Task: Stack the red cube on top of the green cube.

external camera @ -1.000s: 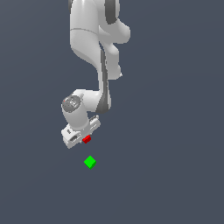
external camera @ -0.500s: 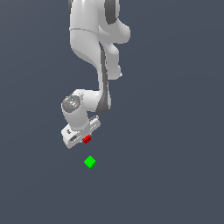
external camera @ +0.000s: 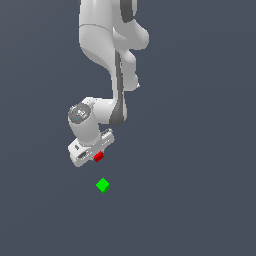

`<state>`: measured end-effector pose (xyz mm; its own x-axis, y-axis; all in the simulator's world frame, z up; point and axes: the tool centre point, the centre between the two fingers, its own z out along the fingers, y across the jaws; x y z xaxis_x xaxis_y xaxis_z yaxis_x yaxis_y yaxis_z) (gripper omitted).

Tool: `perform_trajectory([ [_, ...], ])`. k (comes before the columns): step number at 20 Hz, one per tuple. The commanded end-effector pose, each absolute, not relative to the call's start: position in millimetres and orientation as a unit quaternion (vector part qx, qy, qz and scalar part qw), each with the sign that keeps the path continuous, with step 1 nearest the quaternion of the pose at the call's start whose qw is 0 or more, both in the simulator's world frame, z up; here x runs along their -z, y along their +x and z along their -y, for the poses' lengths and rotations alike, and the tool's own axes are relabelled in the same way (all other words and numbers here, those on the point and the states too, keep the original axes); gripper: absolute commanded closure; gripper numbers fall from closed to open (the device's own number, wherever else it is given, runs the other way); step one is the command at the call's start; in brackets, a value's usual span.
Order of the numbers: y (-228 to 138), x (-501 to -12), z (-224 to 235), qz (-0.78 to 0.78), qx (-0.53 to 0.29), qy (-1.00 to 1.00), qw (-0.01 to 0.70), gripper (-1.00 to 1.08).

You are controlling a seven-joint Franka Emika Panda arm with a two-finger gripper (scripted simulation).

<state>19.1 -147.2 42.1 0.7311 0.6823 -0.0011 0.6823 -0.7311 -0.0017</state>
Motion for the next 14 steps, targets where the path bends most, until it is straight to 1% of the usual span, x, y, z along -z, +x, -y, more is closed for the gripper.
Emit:
perform_trajectory([
  [1,19.4,-58.0,147.3,0.367,0.000,-0.930,0.000,1.08],
  [8,19.2,-103.8,146.8,0.367,0.000,-0.930,0.000,1.08],
  [14,20.4,-119.6,146.9,0.367,0.000,-0.930,0.000,1.08],
])
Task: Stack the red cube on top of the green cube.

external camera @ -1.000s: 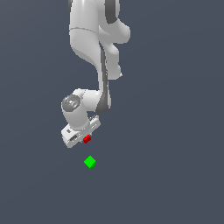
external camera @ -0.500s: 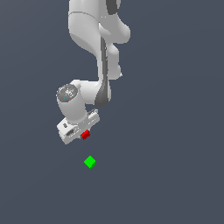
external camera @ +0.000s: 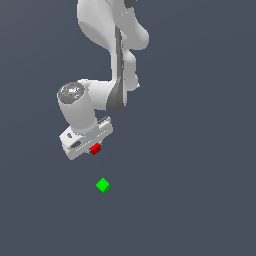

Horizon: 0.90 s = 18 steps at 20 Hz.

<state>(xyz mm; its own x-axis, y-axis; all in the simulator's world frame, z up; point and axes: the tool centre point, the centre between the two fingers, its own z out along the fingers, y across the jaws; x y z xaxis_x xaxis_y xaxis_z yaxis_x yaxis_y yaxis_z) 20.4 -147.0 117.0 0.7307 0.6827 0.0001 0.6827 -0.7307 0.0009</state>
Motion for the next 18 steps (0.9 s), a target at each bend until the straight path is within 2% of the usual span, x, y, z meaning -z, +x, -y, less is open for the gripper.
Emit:
perform_trajectory([
  [1,20.5,-119.9,146.9,-0.367,0.000,0.930,0.000,1.08],
  [9,28.4,-114.9,144.4,-0.367,0.000,0.930,0.000,1.08],
  [18,59.6,-100.7,133.7,-0.367,0.000,0.930,0.000,1.08],
])
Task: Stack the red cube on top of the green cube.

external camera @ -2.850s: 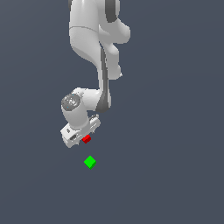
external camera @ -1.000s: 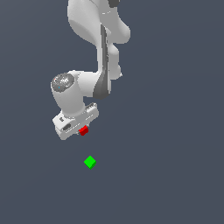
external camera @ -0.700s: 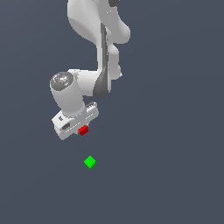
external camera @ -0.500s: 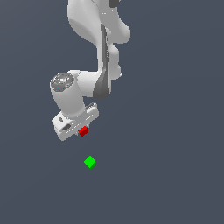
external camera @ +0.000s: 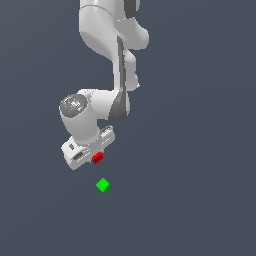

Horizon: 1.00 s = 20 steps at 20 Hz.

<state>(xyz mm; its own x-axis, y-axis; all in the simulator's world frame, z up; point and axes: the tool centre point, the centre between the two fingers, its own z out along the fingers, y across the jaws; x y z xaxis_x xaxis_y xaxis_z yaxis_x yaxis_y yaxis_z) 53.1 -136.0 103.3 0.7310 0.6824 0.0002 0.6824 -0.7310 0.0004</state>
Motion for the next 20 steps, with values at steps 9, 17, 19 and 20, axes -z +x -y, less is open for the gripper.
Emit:
perform_trajectory([
  [9,102.4,-81.4,120.0,-0.367,0.000,0.930,0.000,1.08],
  [17,132.2,-68.9,110.8,-0.367,0.000,0.930,0.000,1.08],
  [19,137.2,-66.9,109.4,-0.367,0.000,0.930,0.000,1.08],
  [20,139.4,-66.0,108.8,-0.367,0.000,0.930,0.000,1.08],
])
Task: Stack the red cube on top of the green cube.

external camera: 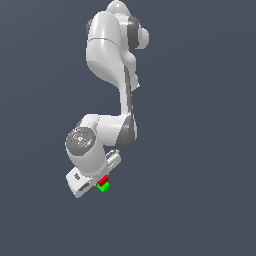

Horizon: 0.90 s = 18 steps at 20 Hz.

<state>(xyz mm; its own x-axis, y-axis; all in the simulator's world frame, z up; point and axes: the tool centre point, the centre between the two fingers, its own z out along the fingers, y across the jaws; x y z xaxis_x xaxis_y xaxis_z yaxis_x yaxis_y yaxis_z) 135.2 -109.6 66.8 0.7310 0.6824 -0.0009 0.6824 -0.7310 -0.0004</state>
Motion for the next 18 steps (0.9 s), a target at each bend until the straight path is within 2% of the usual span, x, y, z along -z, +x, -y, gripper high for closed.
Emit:
perform_trajectory([
  [1,141.3,-65.3,108.3,0.367,0.000,-0.930,0.000,1.08],
  [13,151.5,-61.4,105.6,0.367,0.000,-0.930,0.000,1.08],
  [14,151.5,-61.4,105.6,0.367,0.000,-0.930,0.000,-0.92],
  [18,151.5,-61.4,105.6,0.367,0.000,-0.930,0.000,-0.92],
])
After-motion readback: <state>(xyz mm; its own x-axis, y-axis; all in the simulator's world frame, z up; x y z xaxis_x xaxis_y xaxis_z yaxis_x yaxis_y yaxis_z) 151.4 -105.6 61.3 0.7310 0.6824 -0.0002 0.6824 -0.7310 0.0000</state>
